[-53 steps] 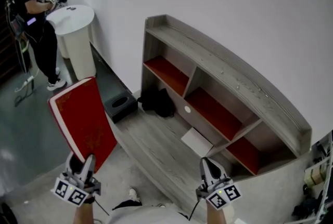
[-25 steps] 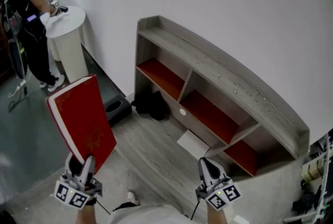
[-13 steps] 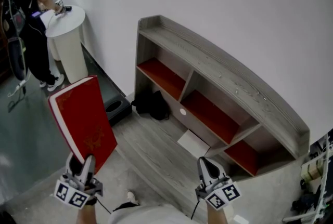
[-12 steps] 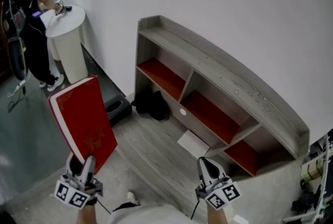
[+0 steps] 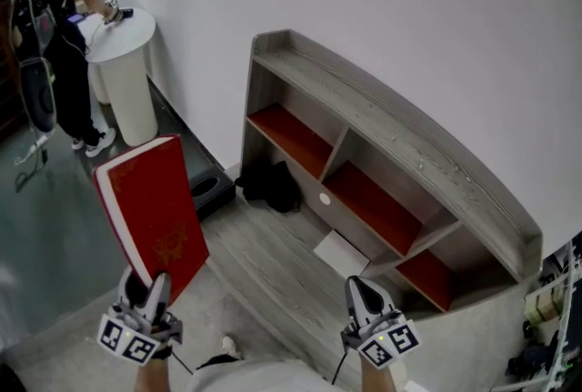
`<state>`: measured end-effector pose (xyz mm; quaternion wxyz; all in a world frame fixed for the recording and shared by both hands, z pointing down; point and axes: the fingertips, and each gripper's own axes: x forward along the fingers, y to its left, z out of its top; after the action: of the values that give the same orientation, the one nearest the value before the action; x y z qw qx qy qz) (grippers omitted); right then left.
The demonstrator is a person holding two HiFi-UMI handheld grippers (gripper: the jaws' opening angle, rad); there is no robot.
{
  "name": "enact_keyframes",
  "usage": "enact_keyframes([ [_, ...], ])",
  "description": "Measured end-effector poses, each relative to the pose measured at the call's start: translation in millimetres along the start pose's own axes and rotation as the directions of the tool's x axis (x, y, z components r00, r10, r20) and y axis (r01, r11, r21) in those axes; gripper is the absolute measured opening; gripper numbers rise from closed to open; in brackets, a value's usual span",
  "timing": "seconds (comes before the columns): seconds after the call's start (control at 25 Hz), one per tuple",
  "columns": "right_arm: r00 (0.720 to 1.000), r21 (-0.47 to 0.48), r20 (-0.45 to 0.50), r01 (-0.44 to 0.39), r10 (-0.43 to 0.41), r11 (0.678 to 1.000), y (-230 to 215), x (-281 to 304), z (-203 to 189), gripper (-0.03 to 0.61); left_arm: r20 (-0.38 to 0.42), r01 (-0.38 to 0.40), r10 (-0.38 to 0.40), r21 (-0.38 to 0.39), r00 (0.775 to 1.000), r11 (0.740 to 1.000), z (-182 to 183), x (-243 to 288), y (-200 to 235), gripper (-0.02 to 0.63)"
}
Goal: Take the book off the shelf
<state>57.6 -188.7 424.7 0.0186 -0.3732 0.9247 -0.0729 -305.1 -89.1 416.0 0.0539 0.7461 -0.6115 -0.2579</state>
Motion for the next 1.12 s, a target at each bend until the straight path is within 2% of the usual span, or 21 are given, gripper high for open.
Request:
enact_keyframes([
  [0.52, 1.000, -0.013, -0.014, -0.023, 0.023, 1.000, 20.9, 15.7, -8.3, 0.023, 0.006, 0.005, -0.005, -0.011, 1.000, 1.000, 6.8, -10.3, 15.5, 0.258],
  [0.72, 1.000, -0.098, 0.015, -0.010, 0.011, 0.995, 32.4, 19.1, -1.7, 0.023, 0.013, 0.007, -0.007, -0.005, 1.000, 1.000, 11.7, -16.4, 22.2, 0.258],
  [1.12, 1.000, -0.102, 0.023, -0.007, 0.009, 0.995, 41.2, 21.4, -1.9, 0.023, 0.024, 0.013, -0.012, -0.011, 1.000, 1.000, 18.0, -19.3, 24.0, 0.258],
])
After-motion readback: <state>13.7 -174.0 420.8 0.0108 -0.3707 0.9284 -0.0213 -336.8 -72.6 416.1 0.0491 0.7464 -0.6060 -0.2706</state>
